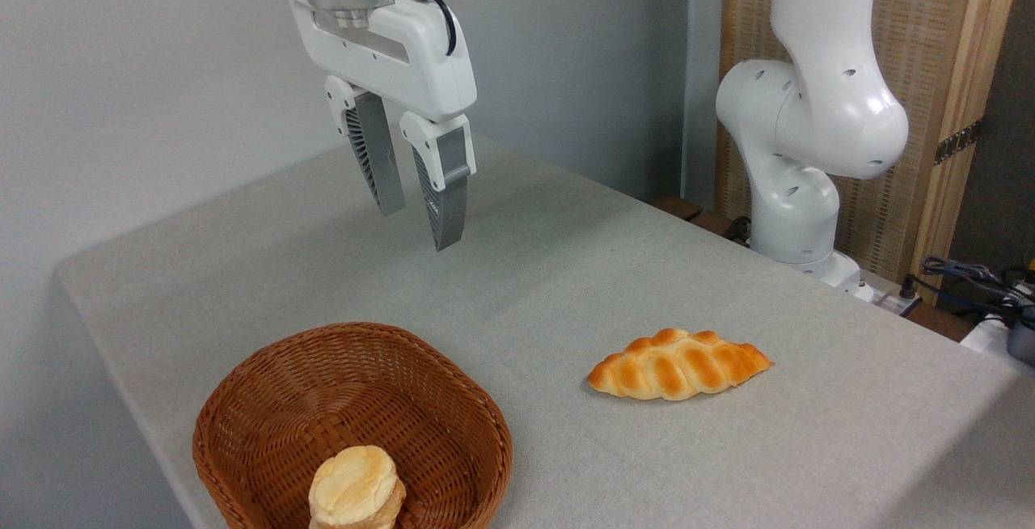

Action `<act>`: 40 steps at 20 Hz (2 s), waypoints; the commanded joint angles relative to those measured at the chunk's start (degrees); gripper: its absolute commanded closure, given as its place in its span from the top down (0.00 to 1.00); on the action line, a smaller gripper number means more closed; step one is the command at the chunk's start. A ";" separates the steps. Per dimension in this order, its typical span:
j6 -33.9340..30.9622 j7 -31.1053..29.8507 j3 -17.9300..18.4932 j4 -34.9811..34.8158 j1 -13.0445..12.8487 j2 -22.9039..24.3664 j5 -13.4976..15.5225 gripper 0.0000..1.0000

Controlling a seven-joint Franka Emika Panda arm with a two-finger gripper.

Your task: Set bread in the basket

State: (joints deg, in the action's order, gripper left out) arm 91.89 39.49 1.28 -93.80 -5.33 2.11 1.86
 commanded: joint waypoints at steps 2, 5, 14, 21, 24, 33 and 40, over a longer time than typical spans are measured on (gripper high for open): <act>-1.36 0.41 0.66 1.25 -0.30 -0.53 0.68 1.00; -1.36 0.41 0.66 1.25 -0.30 -0.53 0.68 1.00; -2.15 2.69 1.44 -0.06 -0.38 0.43 0.60 1.00; -2.25 14.71 3.99 -9.62 -0.47 7.89 0.60 1.00; 1.52 22.80 5.75 -18.23 -1.26 14.21 0.24 1.00; 8.47 38.55 7.87 -36.09 -1.61 21.35 -4.30 1.00; 14.18 42.33 8.04 -43.65 -2.93 21.44 -11.34 1.00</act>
State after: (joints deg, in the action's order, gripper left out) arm 103.22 80.75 8.49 -133.79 -7.18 22.38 -6.43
